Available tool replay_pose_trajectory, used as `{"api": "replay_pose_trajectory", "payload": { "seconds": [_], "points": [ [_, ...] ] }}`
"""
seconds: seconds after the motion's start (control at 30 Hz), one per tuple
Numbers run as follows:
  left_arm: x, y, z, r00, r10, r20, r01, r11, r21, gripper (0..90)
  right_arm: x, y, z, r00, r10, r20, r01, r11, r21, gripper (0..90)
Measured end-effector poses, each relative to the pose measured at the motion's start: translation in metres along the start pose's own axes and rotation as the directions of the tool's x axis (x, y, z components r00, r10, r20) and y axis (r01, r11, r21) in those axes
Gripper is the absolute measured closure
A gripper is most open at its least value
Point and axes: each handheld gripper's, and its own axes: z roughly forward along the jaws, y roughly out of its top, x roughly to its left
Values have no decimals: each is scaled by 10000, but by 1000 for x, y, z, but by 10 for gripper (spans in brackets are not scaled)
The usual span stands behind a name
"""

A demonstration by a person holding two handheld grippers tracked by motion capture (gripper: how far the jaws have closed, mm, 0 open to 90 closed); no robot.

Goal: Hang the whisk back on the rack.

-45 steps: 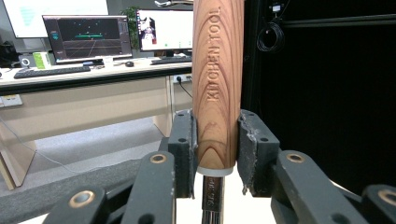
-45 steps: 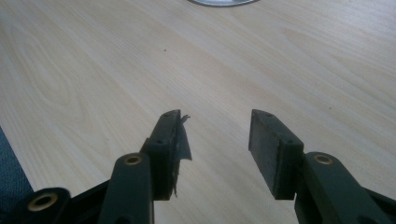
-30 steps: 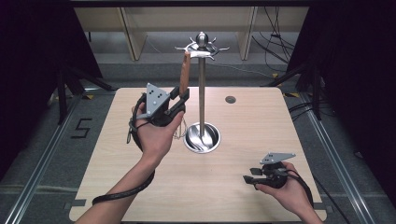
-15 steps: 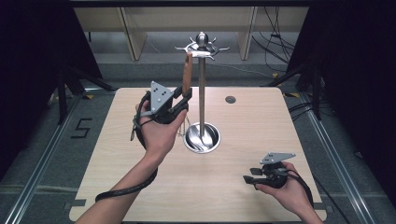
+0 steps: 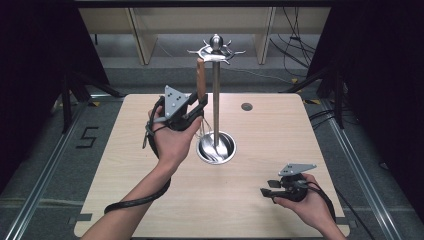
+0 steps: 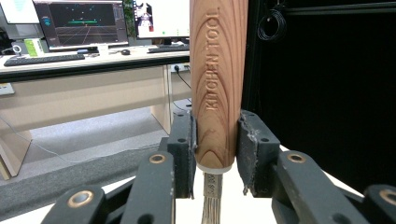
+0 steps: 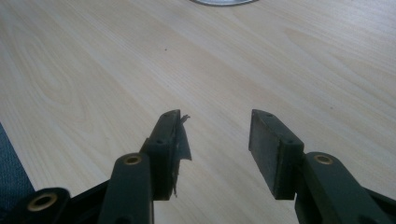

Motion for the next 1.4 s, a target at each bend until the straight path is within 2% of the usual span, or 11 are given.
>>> {"api": "replay_pose_trajectory", "payload": {
  "seconds": [0.47, 0.57, 0.67, 0.77, 0.9, 0.93, 1.07, 1.27, 1.4],
  "points": [
    [-1, 1, 2, 9999, -18, 152, 19, 10000, -23, 667, 0, 0, 0, 10000, -38, 2, 38, 10000, 6, 543],
    [-1, 1, 2, 9997, -38, 259, 38, 10000, -6, 642, 0, 0, 0, 10000, -67, -5, 67, 10000, -1, 542],
    [-1, 0, 2, 9992, -15, 400, 13, 10000, 36, 605, 1, 0, 0, 10000, 95, -26, -95, 9999, 44, 541],
    [-1, -1, 1, 9988, -66, 491, 63, 10000, 77, 578, 0, 0, 0, 10000, -56, -5, 56, 10000, 1, 538],
    [2, -3, -4, 9983, -141, 568, 135, 9998, 118, 530, 0, -1, 0, 10000, -72, 23, 72, 10000, -6, 535],
    [3, -3, -5, 9981, -166, 589, 160, 9998, 106, 518, 2, -1, 1, 9998, 176, -16, -176, 9998, -101, 534],
    [8, -3, -14, 9980, -287, 569, 284, 9996, 69, 478, 0, 0, 1, 10000, -29, -39, 29, 10000, -20, 531],
    [14, -2, -29, 9974, -443, 570, 445, 9990, -33, 420, 0, 0, 1, 10000, -21, -34, 21, 10000, -13, 526],
    [19, -2, -38, 9973, -329, 653, 337, 9994, -121, 396, 0, 0, 1, 10000, -73, -14, 73, 10000, -44, 521]
  ]
}}
